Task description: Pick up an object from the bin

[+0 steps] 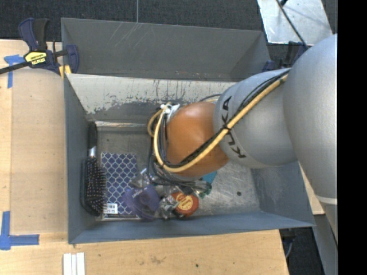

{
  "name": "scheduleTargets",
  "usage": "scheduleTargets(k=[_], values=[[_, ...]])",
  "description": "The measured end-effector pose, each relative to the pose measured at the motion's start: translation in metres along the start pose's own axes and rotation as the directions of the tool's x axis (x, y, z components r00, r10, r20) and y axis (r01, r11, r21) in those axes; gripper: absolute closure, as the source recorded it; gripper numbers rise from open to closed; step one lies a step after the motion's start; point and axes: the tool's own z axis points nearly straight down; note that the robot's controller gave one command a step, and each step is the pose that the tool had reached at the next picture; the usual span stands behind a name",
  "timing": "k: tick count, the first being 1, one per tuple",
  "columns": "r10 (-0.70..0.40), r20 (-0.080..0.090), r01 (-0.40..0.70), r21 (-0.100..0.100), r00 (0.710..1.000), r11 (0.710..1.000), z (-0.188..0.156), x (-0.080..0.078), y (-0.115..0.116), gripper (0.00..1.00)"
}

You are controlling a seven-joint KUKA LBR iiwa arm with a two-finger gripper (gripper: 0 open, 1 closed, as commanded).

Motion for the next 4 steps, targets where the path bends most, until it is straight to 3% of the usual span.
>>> scheduleTargets(k=[1, 2, 3, 4], values=[[-0.002, -0.007, 0.002, -0.003, 1.0, 1.0, 0.001, 0.002, 0.001, 0.0], [0.0, -0.001, 0.0, -0.001, 1.0, 1.0, 0.0, 0.0, 0.0, 1.0], [0.0, -0.001, 0.0, -0.001, 1.0, 1.0, 0.0, 0.0, 0.0, 1.0], [0.011, -0.015, -0.011, -0.006, 1.0, 1.0, -0.124, 0.02, -0.042, 1.0]])
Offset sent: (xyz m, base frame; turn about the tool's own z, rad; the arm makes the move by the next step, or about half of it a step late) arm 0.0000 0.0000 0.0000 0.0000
